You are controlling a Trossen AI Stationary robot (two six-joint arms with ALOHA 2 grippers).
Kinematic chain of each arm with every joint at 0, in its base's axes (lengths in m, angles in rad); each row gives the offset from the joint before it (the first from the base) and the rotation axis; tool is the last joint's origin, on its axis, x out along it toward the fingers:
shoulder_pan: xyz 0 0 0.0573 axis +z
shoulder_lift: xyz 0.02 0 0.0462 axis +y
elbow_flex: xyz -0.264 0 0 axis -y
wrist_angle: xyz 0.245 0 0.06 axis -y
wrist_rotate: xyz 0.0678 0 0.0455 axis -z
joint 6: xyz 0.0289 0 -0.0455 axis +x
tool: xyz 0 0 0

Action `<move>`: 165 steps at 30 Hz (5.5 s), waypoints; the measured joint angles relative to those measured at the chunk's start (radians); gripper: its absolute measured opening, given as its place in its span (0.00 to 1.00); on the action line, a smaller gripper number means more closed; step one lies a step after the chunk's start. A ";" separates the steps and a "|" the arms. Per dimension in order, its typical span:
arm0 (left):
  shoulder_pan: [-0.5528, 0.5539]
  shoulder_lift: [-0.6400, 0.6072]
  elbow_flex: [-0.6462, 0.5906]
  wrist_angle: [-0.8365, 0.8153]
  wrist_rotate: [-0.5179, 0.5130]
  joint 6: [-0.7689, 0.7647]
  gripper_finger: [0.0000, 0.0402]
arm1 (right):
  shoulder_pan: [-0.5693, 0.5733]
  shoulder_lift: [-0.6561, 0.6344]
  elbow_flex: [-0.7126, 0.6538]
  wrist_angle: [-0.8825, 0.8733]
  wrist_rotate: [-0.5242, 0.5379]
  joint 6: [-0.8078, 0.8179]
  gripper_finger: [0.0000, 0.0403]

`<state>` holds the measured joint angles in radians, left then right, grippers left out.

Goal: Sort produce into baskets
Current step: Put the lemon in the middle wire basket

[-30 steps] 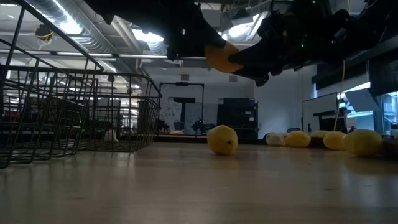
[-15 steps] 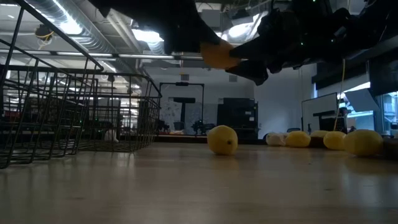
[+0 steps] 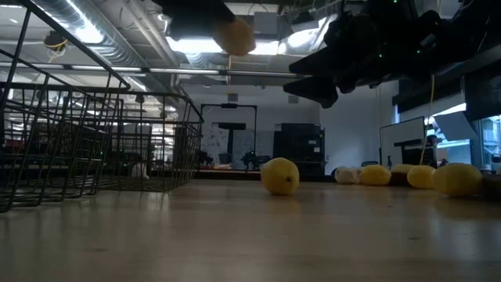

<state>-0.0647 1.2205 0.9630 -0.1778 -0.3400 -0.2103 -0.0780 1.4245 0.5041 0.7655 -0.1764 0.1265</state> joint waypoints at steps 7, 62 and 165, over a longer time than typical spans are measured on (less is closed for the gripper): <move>0.000 -0.136 0.000 -0.139 -0.034 -0.039 0.50 | 0.000 0.000 -0.001 -0.007 0.000 0.000 0.74; 0.153 0.215 -0.009 -0.701 -0.117 -0.520 0.50 | 0.000 0.000 -0.002 -0.035 0.000 0.007 0.74; -0.049 0.124 0.041 -0.473 -0.118 -0.400 0.66 | 0.051 0.312 0.111 -0.189 0.227 -0.057 0.74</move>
<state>-0.1135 1.3441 1.0042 -0.6505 -0.4580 -0.6102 -0.0265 1.7363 0.6147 0.5761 0.0508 0.0692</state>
